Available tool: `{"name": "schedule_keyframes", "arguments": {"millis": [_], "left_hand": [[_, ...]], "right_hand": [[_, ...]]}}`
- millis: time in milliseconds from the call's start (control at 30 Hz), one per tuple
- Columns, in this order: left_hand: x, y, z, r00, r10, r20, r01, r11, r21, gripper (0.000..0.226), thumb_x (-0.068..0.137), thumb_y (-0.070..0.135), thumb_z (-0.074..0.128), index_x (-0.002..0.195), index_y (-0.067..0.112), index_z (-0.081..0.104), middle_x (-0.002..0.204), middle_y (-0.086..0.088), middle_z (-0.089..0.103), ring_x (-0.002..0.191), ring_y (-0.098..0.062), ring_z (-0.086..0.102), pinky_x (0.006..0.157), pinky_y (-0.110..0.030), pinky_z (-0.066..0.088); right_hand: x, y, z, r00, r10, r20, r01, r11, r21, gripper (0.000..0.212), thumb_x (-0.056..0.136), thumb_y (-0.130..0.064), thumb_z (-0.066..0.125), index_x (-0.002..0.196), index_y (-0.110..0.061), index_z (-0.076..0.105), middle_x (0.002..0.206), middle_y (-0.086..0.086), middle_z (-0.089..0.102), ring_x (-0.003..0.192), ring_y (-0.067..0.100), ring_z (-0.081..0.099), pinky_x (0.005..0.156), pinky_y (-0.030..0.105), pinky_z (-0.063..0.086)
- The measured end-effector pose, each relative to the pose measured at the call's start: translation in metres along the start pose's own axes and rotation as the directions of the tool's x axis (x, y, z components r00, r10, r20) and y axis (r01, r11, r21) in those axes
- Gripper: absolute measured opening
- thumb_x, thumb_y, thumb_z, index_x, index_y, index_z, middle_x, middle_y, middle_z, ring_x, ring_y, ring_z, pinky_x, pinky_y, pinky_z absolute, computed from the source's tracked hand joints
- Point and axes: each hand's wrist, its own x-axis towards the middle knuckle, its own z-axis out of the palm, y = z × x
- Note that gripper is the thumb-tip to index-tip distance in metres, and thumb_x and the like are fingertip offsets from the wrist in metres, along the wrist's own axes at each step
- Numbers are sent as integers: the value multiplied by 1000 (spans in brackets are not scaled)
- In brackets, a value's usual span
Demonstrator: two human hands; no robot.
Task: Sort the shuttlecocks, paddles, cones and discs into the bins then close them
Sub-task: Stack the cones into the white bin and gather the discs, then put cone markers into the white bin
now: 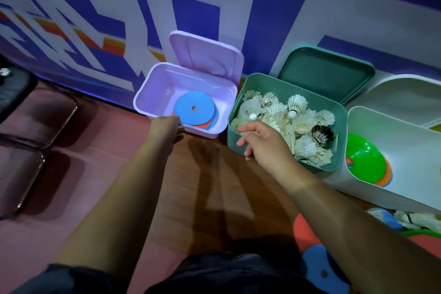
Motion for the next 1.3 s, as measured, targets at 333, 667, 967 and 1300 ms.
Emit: {"name": "schedule_keyframes", "arguments": {"millis": [333, 667, 967, 1300], "left_hand": [[-62, -88, 32, 979, -104, 174, 86, 991, 105, 10, 102, 15, 62, 107, 12, 70, 104, -9, 73, 87, -24, 69, 87, -41, 56], [-139, -142, 116, 943, -78, 325, -28, 951, 307, 20, 101, 21, 65, 114, 7, 72, 111, -11, 76, 87, -27, 68, 79, -37, 53], [-233, -211, 221, 856, -107, 506, -184, 851, 491, 16, 102, 12, 58, 105, 6, 72, 93, -8, 73, 70, -22, 65, 64, -31, 48], [-310, -272, 303, 815, 5, 580, -471, 590, 656, 10, 87, 19, 73, 83, 24, 66, 81, -7, 71, 75, -27, 65, 75, -42, 58]], "right_hand": [[-36, 49, -35, 998, 67, -7, -66, 996, 60, 29, 100, -4, 48, 109, -20, 71, 90, 2, 78, 62, 17, 60, 63, 39, 57], [-98, 134, -125, 982, 146, -119, -126, 979, 162, 26, 102, -2, 45, 109, -13, 68, 85, 3, 74, 52, 13, 54, 50, 26, 47], [-183, 228, -224, 912, 258, -318, -166, 942, 290, 28, 101, -2, 47, 102, -18, 69, 77, -1, 74, 51, 13, 56, 49, 26, 46], [-259, 308, -290, 811, 383, -443, -148, 865, 479, 23, 106, -5, 46, 107, -11, 69, 82, 7, 72, 50, 13, 52, 47, 28, 44]]}}
